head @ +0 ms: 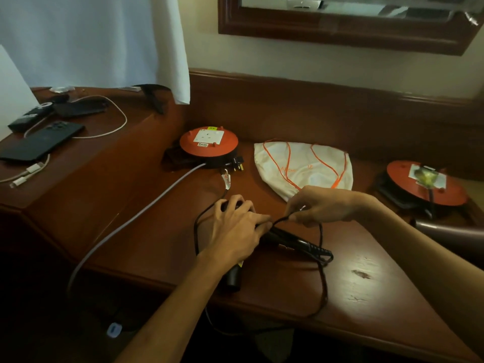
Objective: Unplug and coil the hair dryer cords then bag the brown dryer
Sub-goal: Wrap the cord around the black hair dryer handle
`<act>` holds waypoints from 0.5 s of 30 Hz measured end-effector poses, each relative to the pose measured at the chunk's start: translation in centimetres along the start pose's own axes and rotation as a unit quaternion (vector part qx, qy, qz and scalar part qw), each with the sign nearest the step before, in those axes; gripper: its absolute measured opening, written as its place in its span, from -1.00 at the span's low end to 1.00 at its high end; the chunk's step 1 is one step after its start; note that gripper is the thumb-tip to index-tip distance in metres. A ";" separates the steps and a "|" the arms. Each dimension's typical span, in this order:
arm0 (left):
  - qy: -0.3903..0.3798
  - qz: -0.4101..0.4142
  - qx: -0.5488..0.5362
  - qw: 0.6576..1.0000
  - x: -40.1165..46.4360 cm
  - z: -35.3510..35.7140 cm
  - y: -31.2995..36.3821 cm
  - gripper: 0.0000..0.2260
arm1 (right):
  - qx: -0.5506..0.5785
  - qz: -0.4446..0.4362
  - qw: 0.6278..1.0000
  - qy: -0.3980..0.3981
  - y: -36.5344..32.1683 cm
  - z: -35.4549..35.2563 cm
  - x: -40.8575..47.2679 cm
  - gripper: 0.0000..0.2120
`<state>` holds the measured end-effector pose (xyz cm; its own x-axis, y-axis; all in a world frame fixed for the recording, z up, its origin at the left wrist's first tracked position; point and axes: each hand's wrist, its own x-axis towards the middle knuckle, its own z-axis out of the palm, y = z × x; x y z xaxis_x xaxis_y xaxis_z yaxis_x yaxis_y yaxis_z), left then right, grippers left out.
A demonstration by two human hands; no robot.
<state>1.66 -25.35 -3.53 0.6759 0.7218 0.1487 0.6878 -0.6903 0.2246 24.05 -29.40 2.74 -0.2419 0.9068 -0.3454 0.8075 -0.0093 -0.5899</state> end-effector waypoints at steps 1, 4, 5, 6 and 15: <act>-0.005 0.004 0.001 1.000 0.0 -0.1 0.0 -0.66 | -0.005 0.005 1.000 0.014 0.1 0.1 0.0 -0.87; -0.025 0.014 -0.001 1.000 0.1 -0.3 0.2 -0.66 | -0.032 -0.010 0.998 0.053 -0.3 0.7 0.5 -0.85; -0.034 0.019 0.002 0.999 0.1 -0.5 0.2 -0.65 | -0.030 -0.023 0.998 0.054 -0.8 0.9 0.7 -0.84; -0.048 0.027 0.009 0.998 0.1 -0.6 0.2 -0.61 | -0.021 -0.036 0.998 0.051 -1.2 1.2 0.9 -0.84; -0.149 0.048 0.008 0.988 0.6 -1.3 -0.4 -0.67 | 0.289 -0.073 0.949 -0.102 -1.9 1.5 -1.0 -0.70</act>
<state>1.41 -24.54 -2.28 0.7846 0.6078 -0.1226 0.6191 -0.7573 0.2079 21.90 -30.94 3.11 -0.4746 0.8165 -0.3287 0.3419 -0.1731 -0.9237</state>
